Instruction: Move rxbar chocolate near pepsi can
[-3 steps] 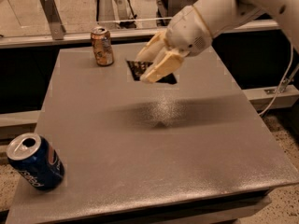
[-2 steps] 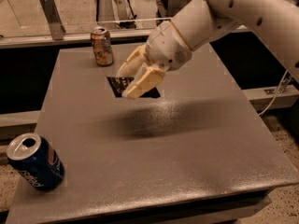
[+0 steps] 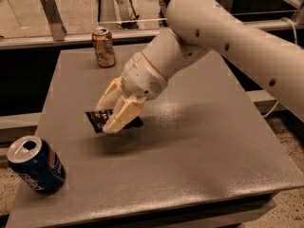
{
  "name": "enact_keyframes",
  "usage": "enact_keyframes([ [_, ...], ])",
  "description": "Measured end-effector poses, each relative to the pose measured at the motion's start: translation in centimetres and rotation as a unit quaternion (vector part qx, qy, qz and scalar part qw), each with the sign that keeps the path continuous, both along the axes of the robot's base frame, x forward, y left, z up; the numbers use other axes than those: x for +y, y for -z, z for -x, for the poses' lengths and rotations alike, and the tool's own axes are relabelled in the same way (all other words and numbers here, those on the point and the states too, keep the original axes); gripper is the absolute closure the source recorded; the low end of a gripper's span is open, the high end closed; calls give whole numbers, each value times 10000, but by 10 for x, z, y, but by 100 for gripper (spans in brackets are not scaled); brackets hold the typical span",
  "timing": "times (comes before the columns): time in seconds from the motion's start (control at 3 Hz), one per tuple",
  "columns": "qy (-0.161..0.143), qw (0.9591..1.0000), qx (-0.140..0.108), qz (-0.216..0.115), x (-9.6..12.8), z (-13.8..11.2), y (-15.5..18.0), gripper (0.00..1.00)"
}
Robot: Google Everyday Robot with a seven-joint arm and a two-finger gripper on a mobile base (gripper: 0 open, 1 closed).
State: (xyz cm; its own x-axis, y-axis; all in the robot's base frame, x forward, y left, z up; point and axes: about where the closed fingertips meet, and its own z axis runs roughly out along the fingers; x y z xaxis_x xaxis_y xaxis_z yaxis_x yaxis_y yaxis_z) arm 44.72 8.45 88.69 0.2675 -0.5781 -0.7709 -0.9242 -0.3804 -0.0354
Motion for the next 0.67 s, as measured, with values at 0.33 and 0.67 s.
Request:
enact_keyframes([
  [0.33, -212, 9996, 159, -29, 20, 19, 12, 100],
  [0.67, -333, 9990, 288, -90, 33, 30, 18, 100],
])
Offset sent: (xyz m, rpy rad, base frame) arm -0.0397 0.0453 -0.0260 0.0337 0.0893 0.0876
